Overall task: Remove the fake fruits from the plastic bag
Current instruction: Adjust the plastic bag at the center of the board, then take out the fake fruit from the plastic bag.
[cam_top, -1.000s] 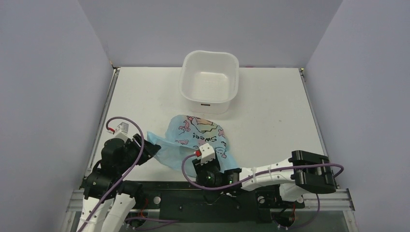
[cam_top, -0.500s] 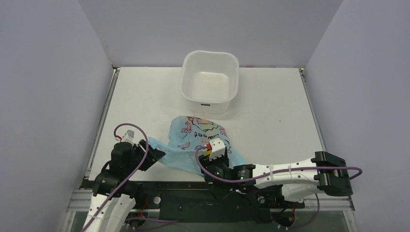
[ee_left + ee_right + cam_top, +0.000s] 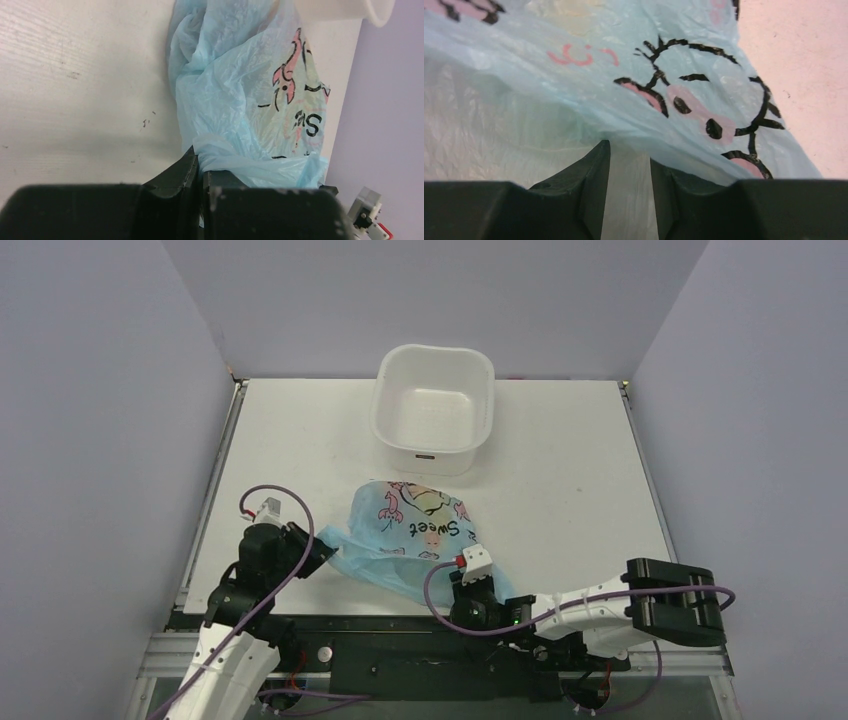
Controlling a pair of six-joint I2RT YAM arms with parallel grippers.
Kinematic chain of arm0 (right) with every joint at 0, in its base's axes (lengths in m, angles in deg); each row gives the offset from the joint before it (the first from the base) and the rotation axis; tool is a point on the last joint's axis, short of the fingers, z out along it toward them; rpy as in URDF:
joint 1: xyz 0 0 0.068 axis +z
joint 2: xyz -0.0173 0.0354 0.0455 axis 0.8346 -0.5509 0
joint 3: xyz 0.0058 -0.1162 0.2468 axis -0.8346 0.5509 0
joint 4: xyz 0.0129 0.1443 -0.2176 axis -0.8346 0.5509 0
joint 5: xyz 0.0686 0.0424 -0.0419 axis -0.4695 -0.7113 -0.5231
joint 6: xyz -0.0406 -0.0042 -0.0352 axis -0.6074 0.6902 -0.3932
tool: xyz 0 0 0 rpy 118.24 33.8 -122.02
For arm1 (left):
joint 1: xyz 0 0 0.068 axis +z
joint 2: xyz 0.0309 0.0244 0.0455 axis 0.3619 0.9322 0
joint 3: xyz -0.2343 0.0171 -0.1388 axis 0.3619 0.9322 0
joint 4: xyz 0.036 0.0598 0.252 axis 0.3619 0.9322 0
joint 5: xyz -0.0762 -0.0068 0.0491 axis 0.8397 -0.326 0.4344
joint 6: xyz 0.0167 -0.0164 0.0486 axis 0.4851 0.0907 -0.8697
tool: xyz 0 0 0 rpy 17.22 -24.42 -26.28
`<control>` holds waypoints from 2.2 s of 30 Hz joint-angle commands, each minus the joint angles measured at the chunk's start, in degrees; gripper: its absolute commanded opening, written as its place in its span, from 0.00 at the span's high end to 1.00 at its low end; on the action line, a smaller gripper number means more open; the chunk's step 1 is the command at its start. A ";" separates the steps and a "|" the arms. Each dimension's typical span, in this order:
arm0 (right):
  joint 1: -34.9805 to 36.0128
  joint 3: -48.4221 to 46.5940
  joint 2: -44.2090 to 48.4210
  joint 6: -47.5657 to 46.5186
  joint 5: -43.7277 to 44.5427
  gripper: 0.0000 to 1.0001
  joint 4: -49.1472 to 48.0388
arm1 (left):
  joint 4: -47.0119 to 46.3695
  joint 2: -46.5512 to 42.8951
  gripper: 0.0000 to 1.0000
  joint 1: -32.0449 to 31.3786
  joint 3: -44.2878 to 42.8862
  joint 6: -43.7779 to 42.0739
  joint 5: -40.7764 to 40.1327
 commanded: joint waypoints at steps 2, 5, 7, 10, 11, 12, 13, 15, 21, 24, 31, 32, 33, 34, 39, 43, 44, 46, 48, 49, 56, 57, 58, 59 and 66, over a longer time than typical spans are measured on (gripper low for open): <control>-5.69 -0.94 -3.27 -3.36 3.10 0.69 -11.04 | -10.94 -0.35 1.00 0.39 2.72 1.12 1.51; -7.42 -3.19 -4.29 -7.18 2.83 0.67 -12.49 | -14.55 -0.44 1.00 0.28 5.04 2.31 4.08; -12.94 -3.66 -5.57 -8.14 -1.51 0.66 -13.45 | -18.06 -1.02 1.00 -0.05 7.54 3.75 6.07; -23.58 -4.42 -7.16 -8.47 -11.52 0.66 -13.87 | -22.46 -2.10 1.00 -0.82 10.63 5.27 7.71; -25.25 -5.73 -7.34 -8.14 -12.33 0.66 -12.62 | -23.10 -2.20 1.00 -0.96 10.96 5.73 7.95; -25.52 -6.37 -7.17 -7.75 -13.14 0.66 -10.24 | -24.21 -2.16 1.00 -1.17 11.36 6.01 8.67; -25.43 -7.23 -6.09 -7.34 -13.89 0.61 -8.92 | -24.89 -2.14 1.00 -1.31 11.58 6.75 9.18; -24.24 -8.23 -3.44 -5.86 -15.70 0.52 -4.73 | -26.97 -2.05 1.00 -1.80 12.11 7.63 10.68; -19.65 -13.78 7.90 -4.32 -20.84 0.37 13.51 | -25.70 -1.63 1.00 -2.26 9.40 7.49 11.97; -18.33 -16.51 13.37 -4.32 -22.89 0.32 17.70 | -24.67 -0.26 1.00 -2.48 8.31 8.52 12.69; -17.55 -18.08 7.61 -12.60 -22.10 0.35 4.81 | -28.33 -0.97 1.00 -3.38 8.42 7.80 11.07; -17.78 -19.10 5.53 -12.79 -21.14 0.42 4.80 | -28.14 -0.89 1.00 -3.38 8.49 8.41 10.82; -17.84 -20.65 3.98 -13.47 -19.47 0.53 4.47 | -28.04 -0.60 1.00 -3.38 8.54 8.58 10.92; -18.10 -20.99 3.37 -14.02 -18.99 0.59 3.75 | -28.17 -0.48 1.00 -3.47 8.68 8.91 11.10; -21.04 -21.14 -3.19 -18.32 -20.98 0.70 -5.53 | -29.46 -3.82 1.00 -5.11 10.00 10.96 9.32; -23.50 -24.97 -10.15 -21.44 -21.34 0.66 -7.68 | -29.36 -6.42 1.00 -5.65 9.06 11.14 8.51; -23.77 -25.53 -11.12 -22.55 -20.56 0.65 -7.99 | -28.50 -6.29 1.00 -5.66 8.11 10.78 8.41; -24.80 -27.70 -14.34 -24.09 -20.37 0.64 -7.84 | -27.41 -5.76 1.00 -5.74 6.79 9.91 8.66; -25.69 -29.85 -17.06 -25.68 -19.23 0.63 -7.96 | -27.00 -5.04 1.00 -5.83 6.00 9.66 9.11; -26.06 -30.17 -18.50 -26.23 -18.56 0.61 -8.13 | -26.86 -4.99 1.00 -5.84 5.79 9.35 9.18; -28.07 -33.31 -26.17 -29.64 -17.32 0.38 -6.95 | -22.95 -5.30 1.00 -5.91 4.03 7.03 8.54; -28.08 -33.48 -26.69 -29.71 -17.30 0.36 -6.62 | -22.77 -5.29 1.00 -5.93 4.13 6.83 8.59; -28.09 -33.78 -27.78 -29.76 -17.28 0.34 -6.15 | -22.28 -5.24 1.00 -5.93 4.19 6.74 8.57; -28.13 -33.80 -28.29 -29.50 -17.28 0.33 -5.95 | -22.04 -5.22 1.00 -5.93 4.35 6.47 8.60; -27.84 -33.09 -31.40 -26.67 -17.43 0.37 -5.39 | -19.09 -6.57 1.00 -5.93 5.47 5.83 8.13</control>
